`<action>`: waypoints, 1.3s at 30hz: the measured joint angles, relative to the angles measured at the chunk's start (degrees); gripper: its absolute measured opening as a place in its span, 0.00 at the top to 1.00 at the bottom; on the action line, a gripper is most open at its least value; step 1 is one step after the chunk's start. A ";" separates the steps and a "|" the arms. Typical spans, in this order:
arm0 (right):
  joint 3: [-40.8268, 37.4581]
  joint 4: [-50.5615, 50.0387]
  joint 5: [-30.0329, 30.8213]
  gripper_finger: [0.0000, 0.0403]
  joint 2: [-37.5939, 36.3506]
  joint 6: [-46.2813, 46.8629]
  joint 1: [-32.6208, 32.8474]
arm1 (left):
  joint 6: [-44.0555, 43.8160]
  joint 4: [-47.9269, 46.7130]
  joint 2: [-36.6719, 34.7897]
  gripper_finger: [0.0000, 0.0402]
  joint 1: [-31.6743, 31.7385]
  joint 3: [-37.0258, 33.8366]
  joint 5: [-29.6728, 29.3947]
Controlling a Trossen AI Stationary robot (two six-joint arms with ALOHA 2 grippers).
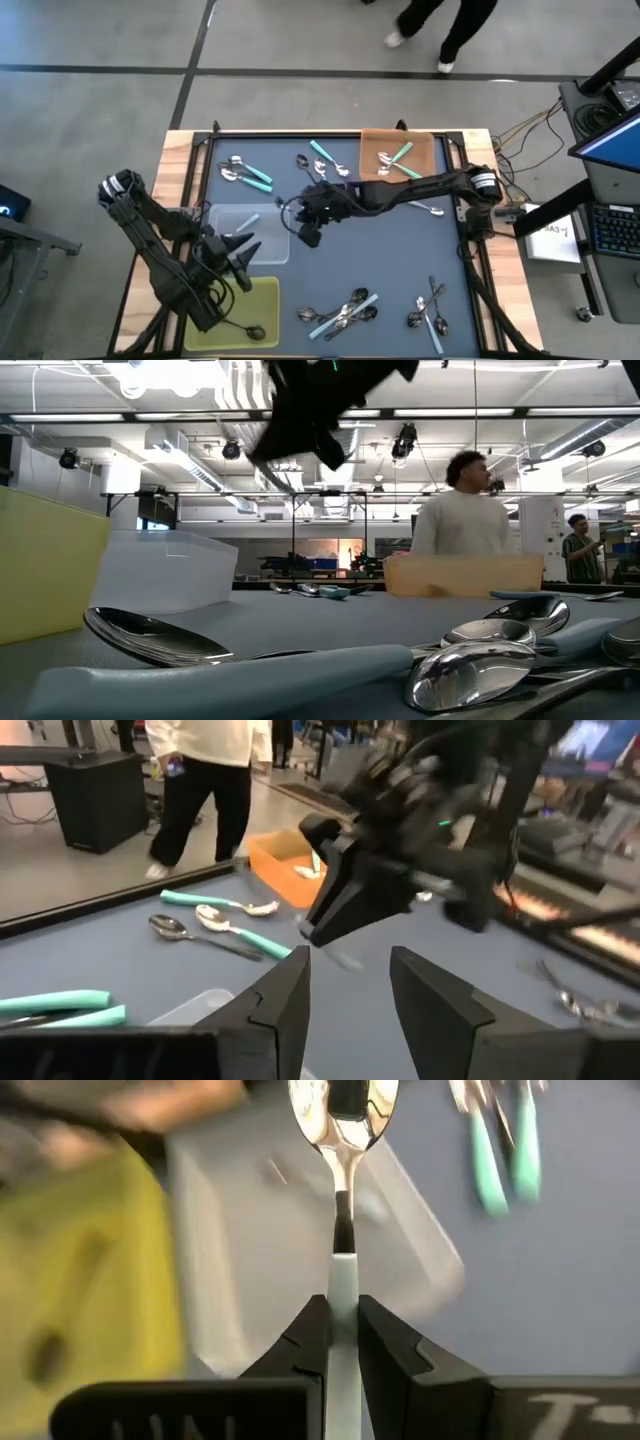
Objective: Sort silverware by color (type)
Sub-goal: Put the light blue spoon into the white bin
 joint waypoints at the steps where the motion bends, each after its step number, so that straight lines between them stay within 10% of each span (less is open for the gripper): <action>1: 0.11 2.47 0.10 0.94 -0.07 -1.08 0.45 | -0.19 0.32 -0.27 0.69 0.27 -0.45 -0.33; 39: 1.71 16.22 7.15 0.94 1.73 -19.53 5.72 | -0.56 12.27 -5.17 0.69 5.07 -8.20 -7.51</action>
